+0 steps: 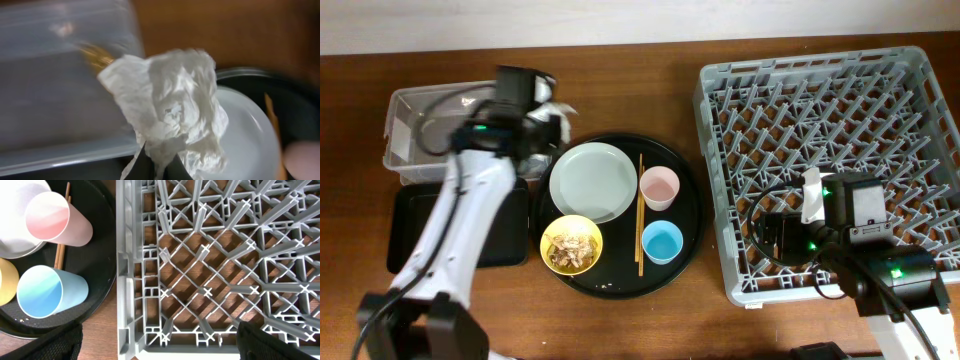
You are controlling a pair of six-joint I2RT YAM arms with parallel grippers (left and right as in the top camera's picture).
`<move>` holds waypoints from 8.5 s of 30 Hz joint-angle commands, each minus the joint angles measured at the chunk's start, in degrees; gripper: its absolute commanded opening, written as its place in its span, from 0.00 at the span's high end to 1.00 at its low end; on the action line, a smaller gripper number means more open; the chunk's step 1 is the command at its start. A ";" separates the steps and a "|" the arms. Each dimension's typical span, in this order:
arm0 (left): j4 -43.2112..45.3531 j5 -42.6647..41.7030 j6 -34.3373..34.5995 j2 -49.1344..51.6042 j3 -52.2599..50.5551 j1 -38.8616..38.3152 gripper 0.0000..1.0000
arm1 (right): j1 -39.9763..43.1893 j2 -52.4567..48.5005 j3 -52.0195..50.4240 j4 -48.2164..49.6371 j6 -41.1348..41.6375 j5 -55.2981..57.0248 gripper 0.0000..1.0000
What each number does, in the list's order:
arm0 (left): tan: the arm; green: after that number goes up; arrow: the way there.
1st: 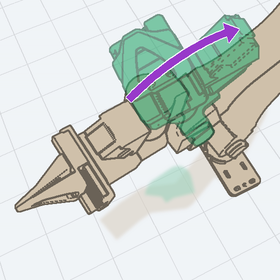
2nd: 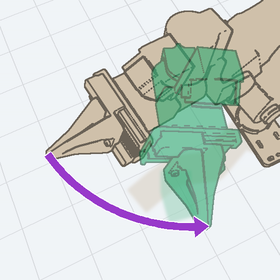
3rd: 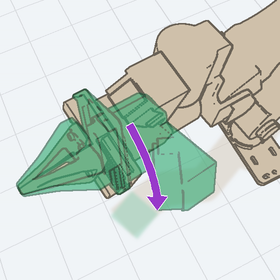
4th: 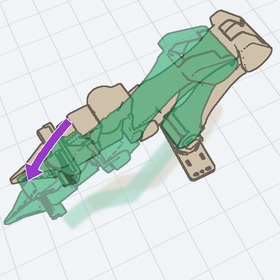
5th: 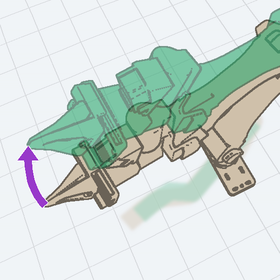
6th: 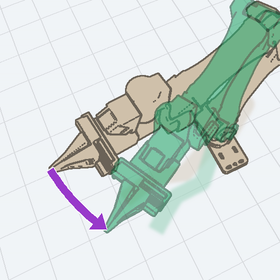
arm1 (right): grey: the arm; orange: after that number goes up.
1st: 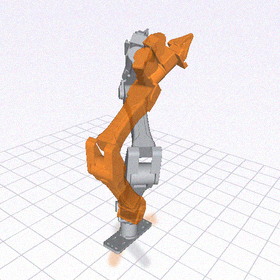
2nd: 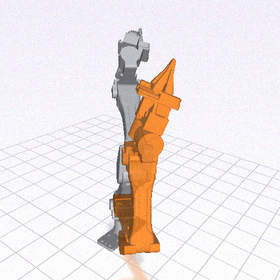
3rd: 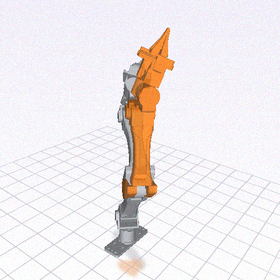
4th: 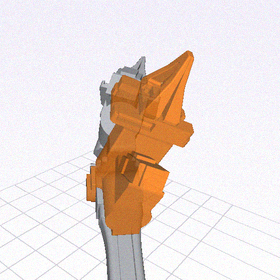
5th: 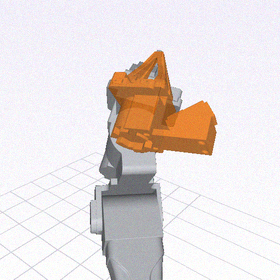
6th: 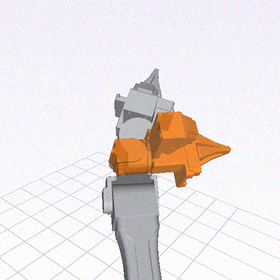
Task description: Sort waste into correct bins and load items into the dishwasher rack
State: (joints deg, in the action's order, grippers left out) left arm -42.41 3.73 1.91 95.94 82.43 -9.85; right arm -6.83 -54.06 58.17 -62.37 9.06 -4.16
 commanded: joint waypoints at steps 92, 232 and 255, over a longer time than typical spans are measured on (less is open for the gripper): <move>-30.29 -92.45 -35.19 8.55 -13.03 48.59 1.00 | 0.15 0.07 1.16 -3.08 0.20 0.28 0.01; -10.64 -20.00 -0.24 -21.99 -20.04 10.12 0.50 | 19.28 -47.78 28.28 -14.60 -7.50 0.76 0.19; 22.60 -20.85 7.96 6.14 -20.04 -17.53 0.52 | 19.17 -30.95 28.26 -18.01 -7.52 -9.62 0.17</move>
State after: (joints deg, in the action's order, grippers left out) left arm -19.99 -18.39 9.06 98.67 62.15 -26.87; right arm 12.34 -85.30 85.95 -80.42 1.50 -13.04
